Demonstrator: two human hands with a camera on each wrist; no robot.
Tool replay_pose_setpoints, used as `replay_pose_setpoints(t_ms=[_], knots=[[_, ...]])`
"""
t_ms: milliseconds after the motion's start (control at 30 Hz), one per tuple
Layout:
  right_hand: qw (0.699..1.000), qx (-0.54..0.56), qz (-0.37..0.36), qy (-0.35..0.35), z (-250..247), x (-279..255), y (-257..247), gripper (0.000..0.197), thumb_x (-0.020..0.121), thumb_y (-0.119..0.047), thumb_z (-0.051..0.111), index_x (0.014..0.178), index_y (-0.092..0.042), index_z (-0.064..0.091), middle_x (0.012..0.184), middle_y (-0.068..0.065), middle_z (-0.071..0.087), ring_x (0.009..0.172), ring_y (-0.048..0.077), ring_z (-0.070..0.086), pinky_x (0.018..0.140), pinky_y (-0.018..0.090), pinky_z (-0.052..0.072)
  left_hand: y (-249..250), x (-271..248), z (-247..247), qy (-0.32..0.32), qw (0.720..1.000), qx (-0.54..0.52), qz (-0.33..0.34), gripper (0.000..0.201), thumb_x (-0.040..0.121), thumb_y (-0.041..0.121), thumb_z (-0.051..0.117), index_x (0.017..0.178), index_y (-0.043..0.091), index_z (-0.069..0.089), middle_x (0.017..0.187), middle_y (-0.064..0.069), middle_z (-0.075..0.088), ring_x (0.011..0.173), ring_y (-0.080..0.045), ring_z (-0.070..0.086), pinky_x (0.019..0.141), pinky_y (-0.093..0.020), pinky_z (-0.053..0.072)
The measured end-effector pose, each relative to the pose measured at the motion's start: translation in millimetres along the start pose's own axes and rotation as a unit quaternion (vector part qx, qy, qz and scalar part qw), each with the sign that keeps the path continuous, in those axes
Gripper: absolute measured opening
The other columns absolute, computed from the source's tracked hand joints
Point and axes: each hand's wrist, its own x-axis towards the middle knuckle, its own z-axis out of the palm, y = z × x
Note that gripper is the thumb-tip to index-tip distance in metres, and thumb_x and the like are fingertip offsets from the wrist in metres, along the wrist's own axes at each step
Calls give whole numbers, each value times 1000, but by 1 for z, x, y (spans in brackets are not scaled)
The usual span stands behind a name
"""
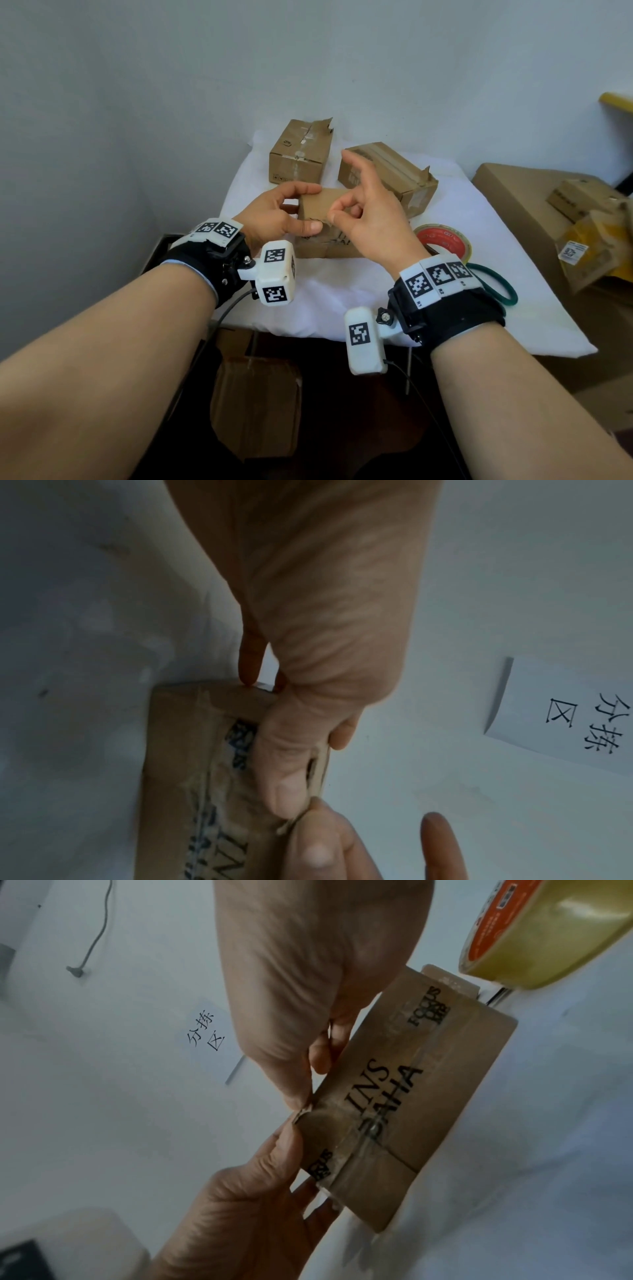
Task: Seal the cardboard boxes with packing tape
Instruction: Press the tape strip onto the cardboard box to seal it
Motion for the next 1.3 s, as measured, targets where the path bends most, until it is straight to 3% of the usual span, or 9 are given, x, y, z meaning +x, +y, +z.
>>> replay_pose_setpoints(t_ms=[433,500,567,667,867,1000,1133,1233,1300], knots=[[1000,3,-14,-9,6,-3,-4,81,89,-2,71,154,-29,32,86,-2,69,61,-4,56,68,7,44,-4,-5,1,-7,999,-38,-5,55,82,0,75,127,27,62,131,3,62,113,-15,66,80,-23,56],[1000,26,4,-13,3,-4,-7,67,89,-5,72,145,-31,45,88,-3,68,63,-4,54,70,7,45,-4,-5,1,-5,999,-35,-4,54,82,-1,75,127,26,63,131,1,62,112,-15,66,79,-24,56],[996,88,32,3,1,-3,-10,40,90,-10,74,122,-31,64,87,-5,66,68,-3,51,74,12,47,-3,-5,3,3,1000,-25,0,54,81,0,77,127,25,62,130,-1,62,111,-15,65,78,-23,56],[980,176,91,37,-3,0,-13,11,91,-17,74,92,-29,73,90,-4,67,81,8,58,82,29,55,-1,-6,3,10,1000,11,3,57,78,6,81,128,27,61,126,0,64,113,-14,64,78,-20,56],[927,322,190,-12,-12,-4,-21,11,100,-16,63,92,-16,71,87,-4,68,83,9,62,80,30,58,1,-9,3,-5,998,56,-4,77,70,13,88,137,32,54,136,6,59,126,-11,55,92,-25,51],[914,339,222,-14,-15,-5,-22,10,100,-17,64,94,-13,70,88,-1,68,86,14,61,79,31,59,9,-12,-2,15,993,120,0,87,67,12,89,140,36,48,145,12,48,140,-13,35,113,-40,35],[915,329,235,-12,-19,-4,-22,13,100,-18,63,91,-12,70,85,-1,68,85,15,62,76,31,60,28,-17,-8,49,997,53,20,62,57,12,60,117,29,63,124,7,62,118,-9,52,103,-33,38],[914,323,246,-13,-22,-4,-22,15,101,-21,63,90,-12,69,84,-1,68,84,16,61,72,29,60,38,-23,-10,80,996,36,25,32,66,24,59,96,27,70,104,9,70,96,-5,58,85,-32,37],[912,322,254,-18,-23,-4,-24,16,101,-23,63,90,-12,69,84,-1,67,82,15,61,69,29,59,39,-26,-11,89,995,44,28,26,71,36,62,92,24,70,94,12,68,90,-7,55,82,-32,36]])
